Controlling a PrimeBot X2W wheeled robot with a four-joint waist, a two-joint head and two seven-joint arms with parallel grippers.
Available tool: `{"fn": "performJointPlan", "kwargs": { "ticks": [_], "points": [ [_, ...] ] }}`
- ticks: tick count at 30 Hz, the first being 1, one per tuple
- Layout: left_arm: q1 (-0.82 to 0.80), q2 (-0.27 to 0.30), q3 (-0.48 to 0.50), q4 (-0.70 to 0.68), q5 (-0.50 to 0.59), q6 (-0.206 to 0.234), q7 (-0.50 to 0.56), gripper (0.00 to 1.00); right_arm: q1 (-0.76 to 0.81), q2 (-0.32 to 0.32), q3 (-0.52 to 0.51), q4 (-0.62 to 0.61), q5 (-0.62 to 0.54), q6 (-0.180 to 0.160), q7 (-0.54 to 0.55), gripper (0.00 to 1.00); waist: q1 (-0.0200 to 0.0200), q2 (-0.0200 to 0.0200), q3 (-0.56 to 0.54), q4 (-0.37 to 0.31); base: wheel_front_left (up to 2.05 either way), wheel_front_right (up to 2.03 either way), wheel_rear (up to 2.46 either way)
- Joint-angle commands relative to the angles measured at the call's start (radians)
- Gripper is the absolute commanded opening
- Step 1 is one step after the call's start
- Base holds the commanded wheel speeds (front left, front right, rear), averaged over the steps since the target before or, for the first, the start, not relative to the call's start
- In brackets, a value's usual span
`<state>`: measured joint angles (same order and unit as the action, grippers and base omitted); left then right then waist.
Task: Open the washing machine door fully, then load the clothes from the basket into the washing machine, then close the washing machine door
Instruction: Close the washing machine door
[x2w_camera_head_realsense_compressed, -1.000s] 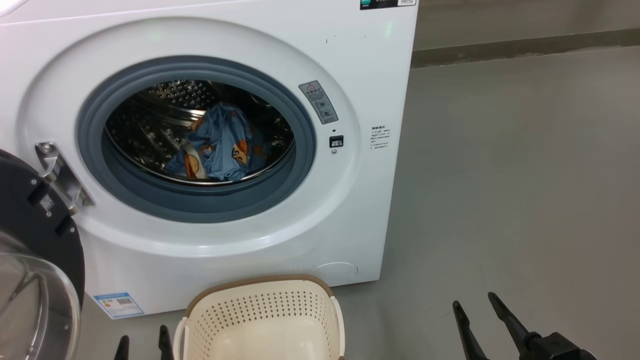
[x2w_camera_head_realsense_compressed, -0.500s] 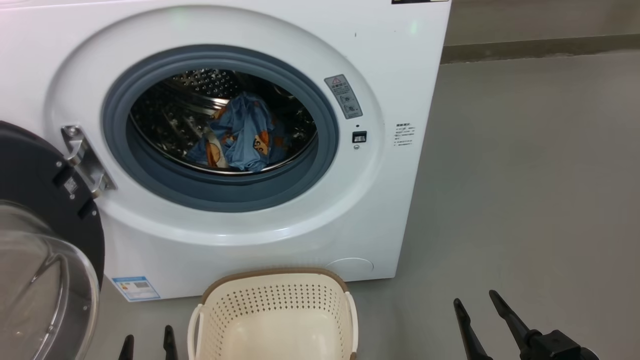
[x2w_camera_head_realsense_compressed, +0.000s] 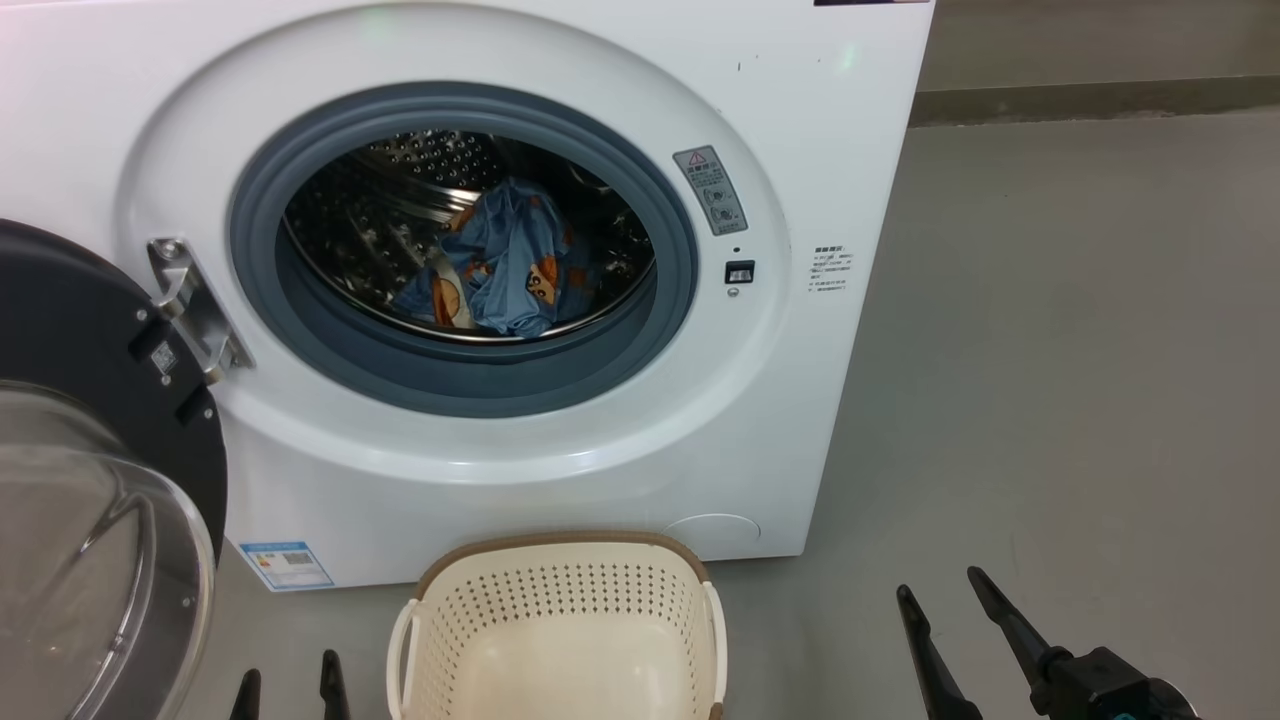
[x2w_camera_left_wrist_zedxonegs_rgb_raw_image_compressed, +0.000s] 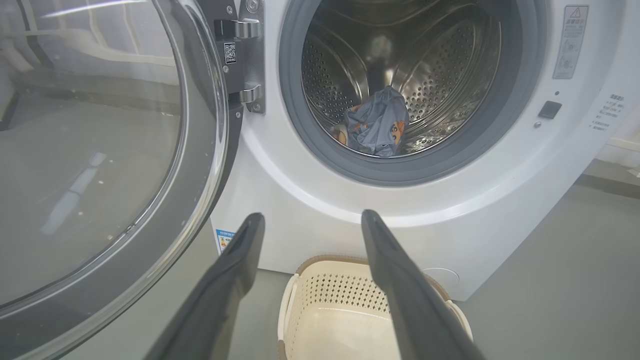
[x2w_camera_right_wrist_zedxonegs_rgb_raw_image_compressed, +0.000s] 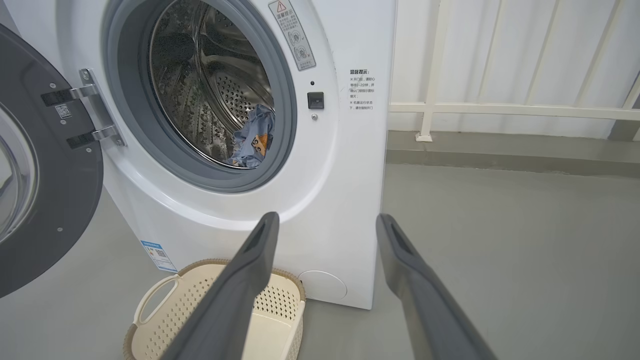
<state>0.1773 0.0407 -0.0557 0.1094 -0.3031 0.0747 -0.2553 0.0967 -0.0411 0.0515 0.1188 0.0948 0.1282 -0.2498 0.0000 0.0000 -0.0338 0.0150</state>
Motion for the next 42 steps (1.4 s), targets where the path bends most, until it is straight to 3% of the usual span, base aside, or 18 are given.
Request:
{"fn": "performJointPlan", "kwargs": {
  "ticks": [1, 25, 33, 42],
  "points": [
    [-0.023, 0.009, 0.035, -0.026, 0.008, 0.003, -0.006, 1.00, -0.041, -0.009, 0.028, -0.021, -0.013, 0.003, -0.012, 1.00, 0.0000, 0.0000, 0.000, -0.001, -0.27, 0.27, 0.00],
    [-0.035, 0.009, 0.051, -0.028, 0.033, 0.005, -0.006, 1.00, -0.041, -0.009, 0.036, -0.022, 0.000, 0.003, -0.012, 1.00, 0.0000, 0.0000, 0.014, 0.000, -1.44, 1.44, 0.00],
    [-0.042, 0.009, 0.053, -0.029, 0.029, 0.000, -0.006, 1.00, -0.042, -0.009, 0.031, -0.023, 0.003, 0.003, -0.012, 1.00, 0.0000, 0.0000, 0.021, 0.009, -0.45, 0.45, 0.00],
    [-0.057, 0.009, 0.059, -0.040, 0.045, -0.001, -0.006, 1.00, -0.043, -0.009, 0.028, -0.021, 0.002, 0.003, -0.012, 1.00, 0.0000, 0.0000, 0.022, 0.070, 0.00, 0.00, 0.00]
  ]
}}
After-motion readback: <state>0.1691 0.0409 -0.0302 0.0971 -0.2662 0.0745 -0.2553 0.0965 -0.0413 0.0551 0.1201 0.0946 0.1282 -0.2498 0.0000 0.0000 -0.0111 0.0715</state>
